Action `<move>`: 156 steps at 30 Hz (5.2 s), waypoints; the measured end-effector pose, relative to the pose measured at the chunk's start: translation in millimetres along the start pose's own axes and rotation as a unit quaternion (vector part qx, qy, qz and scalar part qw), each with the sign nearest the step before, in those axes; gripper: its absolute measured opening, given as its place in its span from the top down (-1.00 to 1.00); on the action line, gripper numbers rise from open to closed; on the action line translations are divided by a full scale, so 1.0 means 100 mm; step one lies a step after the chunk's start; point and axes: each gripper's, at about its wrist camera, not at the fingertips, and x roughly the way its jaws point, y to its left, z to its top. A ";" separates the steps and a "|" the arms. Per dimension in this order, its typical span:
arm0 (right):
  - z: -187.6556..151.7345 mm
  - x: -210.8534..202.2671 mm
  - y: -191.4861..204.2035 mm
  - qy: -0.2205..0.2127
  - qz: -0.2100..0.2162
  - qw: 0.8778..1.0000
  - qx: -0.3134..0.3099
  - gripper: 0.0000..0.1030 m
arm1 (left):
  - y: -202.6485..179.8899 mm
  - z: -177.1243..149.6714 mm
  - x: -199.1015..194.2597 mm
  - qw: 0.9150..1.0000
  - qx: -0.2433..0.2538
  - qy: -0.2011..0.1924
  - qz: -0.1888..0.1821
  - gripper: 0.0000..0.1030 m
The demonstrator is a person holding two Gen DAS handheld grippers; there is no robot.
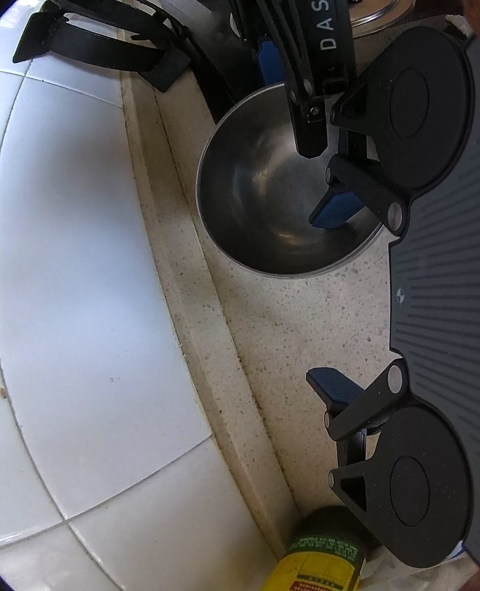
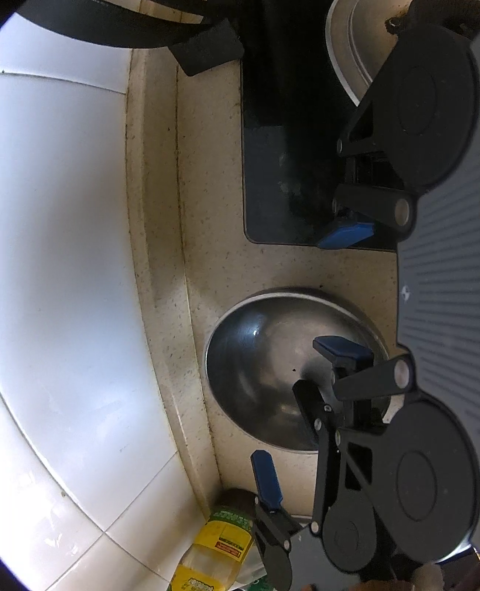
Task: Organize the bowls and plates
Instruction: 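Close both grippers on the rim of the steel bowl, then lift the steel bowl with both grippers toward the stacked bowls, then lower the bowl onto the stacked bowls and open both grippers, then move both grippers around the rim of the stacked steel bowls, then close both grippers on the rim of the stacked steel bowls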
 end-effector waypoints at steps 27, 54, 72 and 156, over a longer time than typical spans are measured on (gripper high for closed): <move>-0.06 0.07 0.09 0.003 0.024 1.000 -0.018 0.00 | -0.02 -0.01 -0.04 0.998 -0.001 -0.027 -0.064 0.32; -0.15 -0.66 0.22 -0.051 0.053 0.997 -0.012 0.03 | 0.01 -0.07 -0.82 0.994 -0.013 -0.077 -0.081 0.37; -1.00 -1.15 0.84 -0.001 0.079 0.996 -0.041 0.03 | -0.03 -0.84 -1.81 0.991 0.008 -0.101 -0.092 0.21; -1.23 -1.04 1.08 0.004 0.047 0.997 -0.065 -0.74 | -0.28 -2.09 -1.48 0.992 -0.031 -0.099 -0.073 -0.72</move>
